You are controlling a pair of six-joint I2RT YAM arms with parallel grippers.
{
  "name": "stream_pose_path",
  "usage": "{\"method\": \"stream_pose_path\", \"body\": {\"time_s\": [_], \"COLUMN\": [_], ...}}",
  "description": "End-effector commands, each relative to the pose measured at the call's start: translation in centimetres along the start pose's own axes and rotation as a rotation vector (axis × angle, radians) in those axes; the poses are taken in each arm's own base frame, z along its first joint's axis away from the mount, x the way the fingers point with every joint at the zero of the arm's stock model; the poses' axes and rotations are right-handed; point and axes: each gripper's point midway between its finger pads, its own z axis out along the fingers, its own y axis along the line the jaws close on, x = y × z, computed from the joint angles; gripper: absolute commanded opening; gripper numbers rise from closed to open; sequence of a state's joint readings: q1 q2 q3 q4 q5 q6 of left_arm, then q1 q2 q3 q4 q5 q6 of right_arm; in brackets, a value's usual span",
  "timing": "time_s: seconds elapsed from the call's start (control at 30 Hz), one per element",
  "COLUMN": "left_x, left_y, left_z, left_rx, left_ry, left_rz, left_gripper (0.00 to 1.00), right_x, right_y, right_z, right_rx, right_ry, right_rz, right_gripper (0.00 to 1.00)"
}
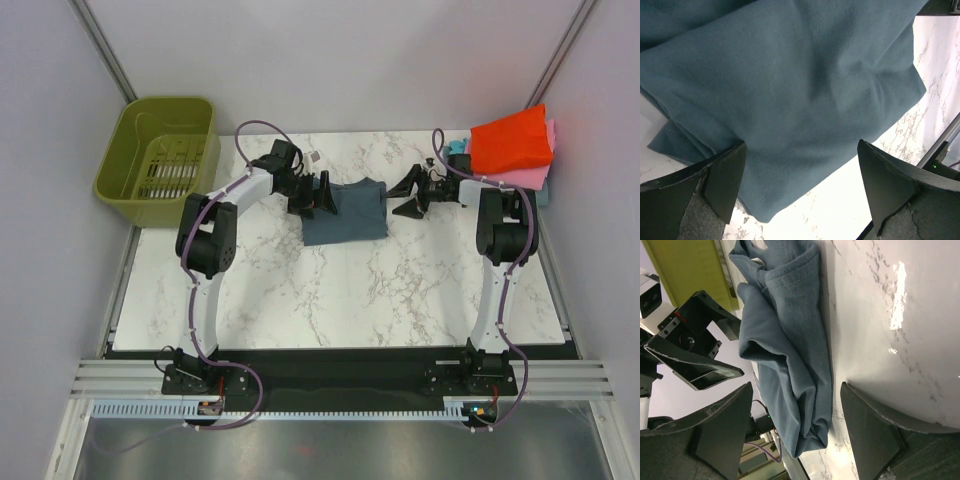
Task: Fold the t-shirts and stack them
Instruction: Neatly place the folded tshirt to the corner
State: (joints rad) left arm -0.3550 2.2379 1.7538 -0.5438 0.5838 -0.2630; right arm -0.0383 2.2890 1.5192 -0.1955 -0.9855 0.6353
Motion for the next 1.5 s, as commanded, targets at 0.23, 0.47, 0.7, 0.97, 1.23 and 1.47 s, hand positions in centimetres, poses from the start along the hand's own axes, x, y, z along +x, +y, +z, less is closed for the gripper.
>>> {"method": "stream_pose_path", "body": {"time_s": [0.23,0.47,0.7,0.97,1.23,1.47], "left_x": [-0.9,-0.7,-1.4,-7.3,-9.0,-5.1], "left_y": [-0.7,-0.5,-0.2,-1.8,-1.2,0.4], "left_z": [1.5,1.7,0.9,-4.9,-9.5,-8.2], "left_rx": [0.009,0.005,-0.046,-0.197,-0.363,-0.413], "left_ry": [-0.007,-0.004,-0.031,-0.204,-0.267,-0.155], "left_rz": [0.056,0.05,0.065,0.247,0.309,0.262], "left_gripper": [0.99,0.99,1.0,0.99,0.99,0.99], "right_x": [4.3,5.0,2.9,-0.8,-3.6,-5.7], "right_y": [-1.7,-1.5,0.5,5.9,8.5,12.1], "right_z": [5.4,6.2,4.1,-2.7,-8.5,-13.4], "right_rx": [0.055,0.061,0.085,0.349,0.545,0.639], "right_ry": [0.117,0.128,0.067,0.073,-0.004,-0.129], "right_rz": [-0.028,-0.048,-0.115,-0.576,-0.819,-0.958], "right_gripper": [0.8,0.79,0.0,0.0,0.0,0.0]}}
